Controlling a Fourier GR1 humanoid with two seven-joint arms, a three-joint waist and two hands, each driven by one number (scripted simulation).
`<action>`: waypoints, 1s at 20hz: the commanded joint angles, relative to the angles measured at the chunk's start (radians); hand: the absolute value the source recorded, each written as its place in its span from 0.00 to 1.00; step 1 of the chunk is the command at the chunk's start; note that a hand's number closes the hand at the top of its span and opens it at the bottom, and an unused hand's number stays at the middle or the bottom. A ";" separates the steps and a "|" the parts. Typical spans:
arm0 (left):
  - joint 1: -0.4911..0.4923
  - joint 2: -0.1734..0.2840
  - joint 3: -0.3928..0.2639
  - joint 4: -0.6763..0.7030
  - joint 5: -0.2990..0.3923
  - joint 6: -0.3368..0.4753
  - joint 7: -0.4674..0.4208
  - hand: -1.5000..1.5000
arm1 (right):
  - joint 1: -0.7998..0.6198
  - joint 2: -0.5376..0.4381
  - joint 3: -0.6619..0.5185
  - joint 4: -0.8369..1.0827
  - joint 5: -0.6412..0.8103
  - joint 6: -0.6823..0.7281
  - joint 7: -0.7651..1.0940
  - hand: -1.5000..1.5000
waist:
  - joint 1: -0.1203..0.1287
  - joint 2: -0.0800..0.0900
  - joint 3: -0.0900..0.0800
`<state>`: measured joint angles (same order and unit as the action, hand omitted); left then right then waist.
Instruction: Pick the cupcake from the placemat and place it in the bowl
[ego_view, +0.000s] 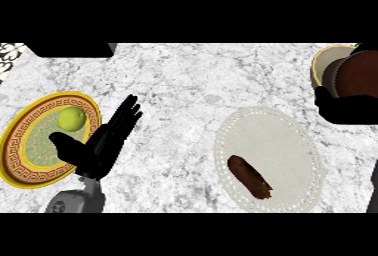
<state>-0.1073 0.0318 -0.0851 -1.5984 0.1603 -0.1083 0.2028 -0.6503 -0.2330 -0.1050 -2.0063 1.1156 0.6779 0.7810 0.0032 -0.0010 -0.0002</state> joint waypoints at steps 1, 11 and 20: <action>-0.053 -0.016 0.012 0.085 -0.025 0.016 -0.035 0.50 | 0.037 -0.078 -0.073 0.095 -0.006 -0.101 -0.094 1.00 | -0.004 0.003 0.000; -0.015 -0.012 -0.006 0.061 -0.039 0.006 -0.044 0.50 | -0.072 -0.215 -0.251 0.563 -0.061 -0.408 -0.335 1.00 | 0.005 0.004 0.000; -0.011 0.006 -0.011 0.011 0.000 -0.041 -0.010 0.50 | -0.213 -0.332 -0.258 1.177 0.050 -0.738 -0.553 1.00 | 0.040 0.016 0.002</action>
<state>-0.1152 0.0216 -0.1000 -1.5748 0.1448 -0.1271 0.1718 -0.7881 -0.5142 -0.3387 -1.0617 1.1425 0.0561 0.3060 0.0287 0.0101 0.0010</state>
